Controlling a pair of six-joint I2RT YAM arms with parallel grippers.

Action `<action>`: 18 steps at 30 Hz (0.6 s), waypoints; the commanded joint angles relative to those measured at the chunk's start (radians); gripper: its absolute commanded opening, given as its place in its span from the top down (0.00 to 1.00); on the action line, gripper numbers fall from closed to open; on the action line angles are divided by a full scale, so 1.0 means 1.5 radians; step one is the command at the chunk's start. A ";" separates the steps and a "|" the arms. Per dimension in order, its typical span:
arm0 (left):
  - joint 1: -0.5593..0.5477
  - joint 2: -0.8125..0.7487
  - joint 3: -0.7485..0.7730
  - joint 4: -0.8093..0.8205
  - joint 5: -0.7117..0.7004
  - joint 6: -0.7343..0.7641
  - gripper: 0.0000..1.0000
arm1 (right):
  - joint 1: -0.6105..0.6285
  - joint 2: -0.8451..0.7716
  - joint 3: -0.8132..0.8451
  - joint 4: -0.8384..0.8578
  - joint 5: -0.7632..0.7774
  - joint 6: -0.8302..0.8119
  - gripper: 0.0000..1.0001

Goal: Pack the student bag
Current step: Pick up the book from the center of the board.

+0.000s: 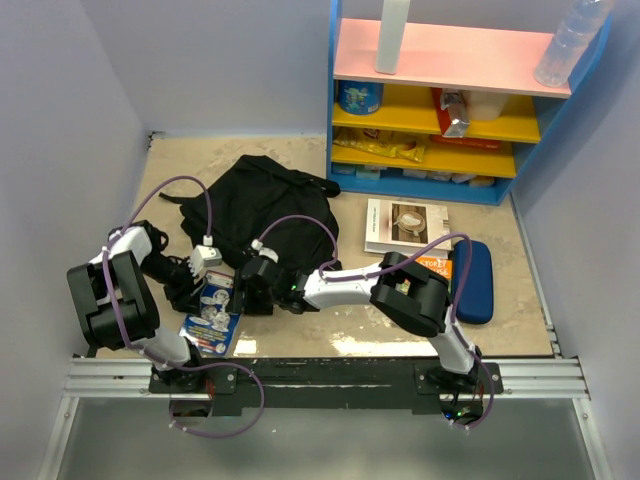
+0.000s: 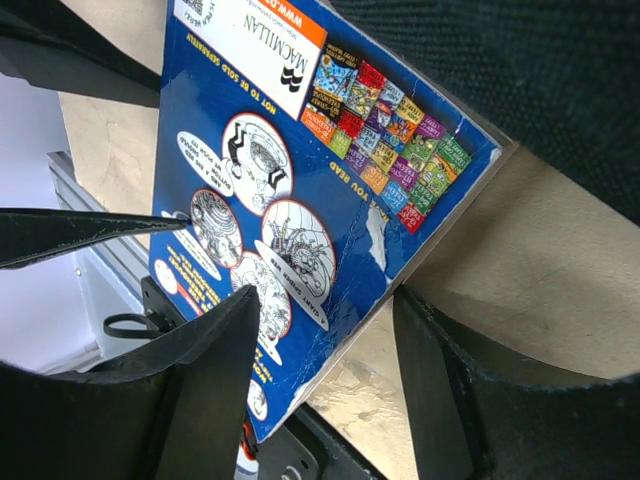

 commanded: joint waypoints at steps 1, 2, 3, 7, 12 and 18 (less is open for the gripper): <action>-0.019 0.003 -0.003 -0.097 0.115 0.018 0.38 | 0.002 -0.064 0.046 0.065 0.018 0.008 0.41; -0.020 0.004 -0.002 -0.097 0.116 0.018 0.38 | 0.001 -0.066 0.048 0.061 0.020 0.006 0.41; -0.019 0.004 -0.002 -0.097 0.118 0.017 0.38 | 0.002 -0.070 0.048 0.057 0.021 0.005 0.41; -0.019 0.006 -0.001 -0.095 0.118 0.013 0.38 | 0.002 -0.077 0.028 0.074 0.022 0.011 0.41; -0.019 0.004 -0.001 -0.092 0.122 0.007 0.39 | 0.002 -0.069 -0.006 0.141 0.023 0.022 0.41; -0.018 0.000 -0.002 -0.095 0.124 0.010 0.39 | 0.001 -0.092 -0.056 0.256 0.038 0.028 0.41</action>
